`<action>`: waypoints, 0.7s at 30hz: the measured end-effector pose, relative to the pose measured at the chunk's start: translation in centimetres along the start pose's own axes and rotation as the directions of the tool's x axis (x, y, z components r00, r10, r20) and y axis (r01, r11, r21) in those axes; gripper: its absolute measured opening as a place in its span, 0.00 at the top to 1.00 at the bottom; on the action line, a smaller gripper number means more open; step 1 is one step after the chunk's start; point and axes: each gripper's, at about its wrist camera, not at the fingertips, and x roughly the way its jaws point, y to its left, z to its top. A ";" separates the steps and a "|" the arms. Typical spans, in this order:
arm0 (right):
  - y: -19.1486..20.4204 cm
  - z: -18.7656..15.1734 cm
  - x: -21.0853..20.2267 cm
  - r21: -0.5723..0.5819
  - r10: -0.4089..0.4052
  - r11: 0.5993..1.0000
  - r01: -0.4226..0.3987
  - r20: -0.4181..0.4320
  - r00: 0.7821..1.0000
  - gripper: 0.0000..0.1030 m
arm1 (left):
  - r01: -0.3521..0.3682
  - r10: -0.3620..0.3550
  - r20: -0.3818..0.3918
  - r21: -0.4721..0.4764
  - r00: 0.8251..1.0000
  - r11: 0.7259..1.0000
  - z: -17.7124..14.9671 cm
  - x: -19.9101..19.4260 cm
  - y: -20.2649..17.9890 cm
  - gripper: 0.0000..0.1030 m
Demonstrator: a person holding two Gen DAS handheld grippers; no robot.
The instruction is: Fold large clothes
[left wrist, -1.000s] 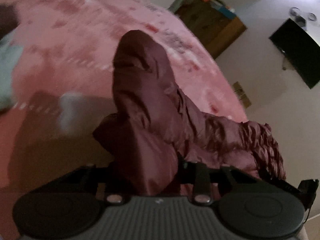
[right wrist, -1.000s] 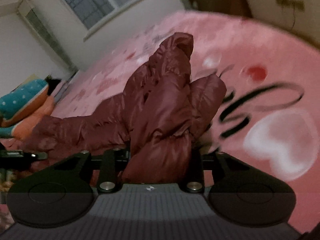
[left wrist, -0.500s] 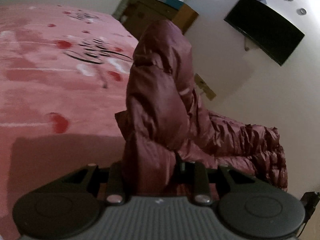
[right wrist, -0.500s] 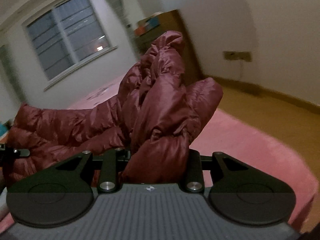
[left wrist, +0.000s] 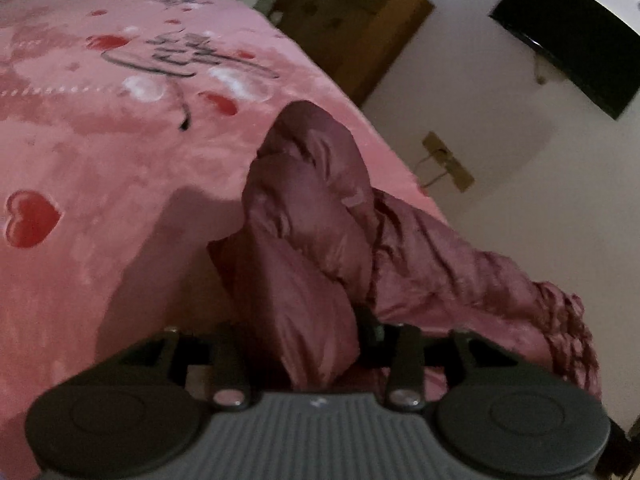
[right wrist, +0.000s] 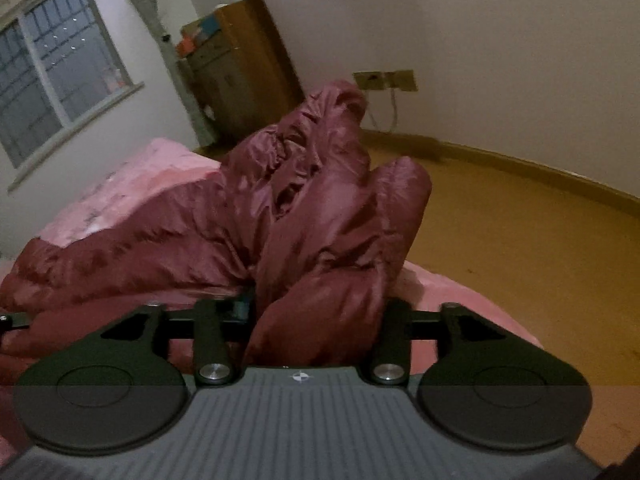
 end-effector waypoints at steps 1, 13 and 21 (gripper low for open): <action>-0.2 0.1 -0.1 -0.010 -0.015 1.000 0.015 0.008 1.000 0.26 | -0.007 0.007 0.003 -0.008 1.000 1.000 -0.1 0.0 0.1 0.50; -0.8 1.3 -4.7 0.047 -0.166 0.986 0.160 0.179 0.970 0.00 | -0.071 0.072 0.095 -0.010 0.993 0.997 -1.3 -4.1 1.1 0.18; 1.0 0.0 -12.5 0.087 -0.190 0.981 0.171 0.301 0.934 0.00 | -0.092 0.060 0.205 0.150 0.977 0.984 -5.7 -11.8 -1.4 0.12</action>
